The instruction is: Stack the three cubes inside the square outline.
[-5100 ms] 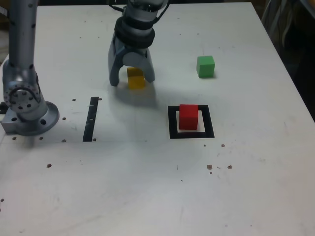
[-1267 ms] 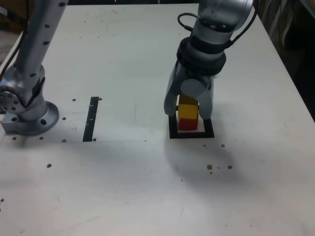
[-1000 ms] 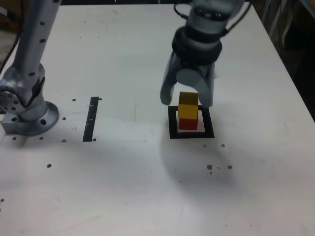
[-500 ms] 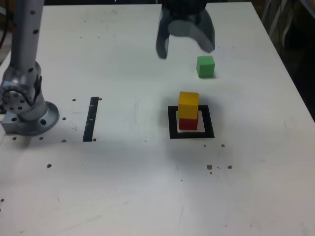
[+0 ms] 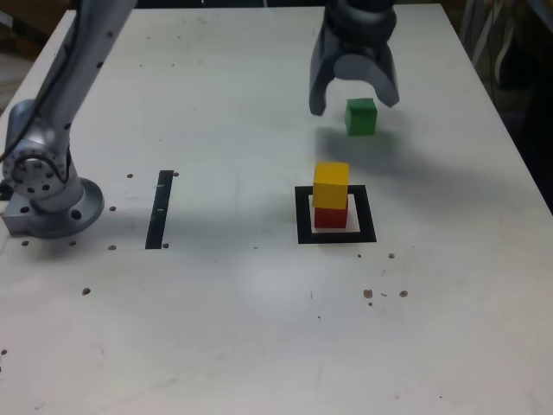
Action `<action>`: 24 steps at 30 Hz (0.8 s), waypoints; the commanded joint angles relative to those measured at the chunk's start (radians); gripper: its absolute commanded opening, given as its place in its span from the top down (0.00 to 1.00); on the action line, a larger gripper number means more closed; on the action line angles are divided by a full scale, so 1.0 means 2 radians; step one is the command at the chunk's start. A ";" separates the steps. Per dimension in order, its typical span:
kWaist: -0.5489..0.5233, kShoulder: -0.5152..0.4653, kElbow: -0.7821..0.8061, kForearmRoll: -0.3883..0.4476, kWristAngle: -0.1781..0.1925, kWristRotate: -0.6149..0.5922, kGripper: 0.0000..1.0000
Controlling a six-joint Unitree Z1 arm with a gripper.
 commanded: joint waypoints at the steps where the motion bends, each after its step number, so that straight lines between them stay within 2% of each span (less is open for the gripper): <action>1: 0.001 0.009 -0.001 -0.008 -0.004 0.001 0.04; 8: 0.010 0.024 0.000 -0.035 -0.005 0.005 0.07; 14: 0.016 0.032 0.001 -0.040 -0.007 0.009 0.10; 19: 0.016 0.034 0.001 -0.040 -0.011 0.010 0.18; 24: 0.016 0.036 0.000 -0.040 -0.012 0.011 0.33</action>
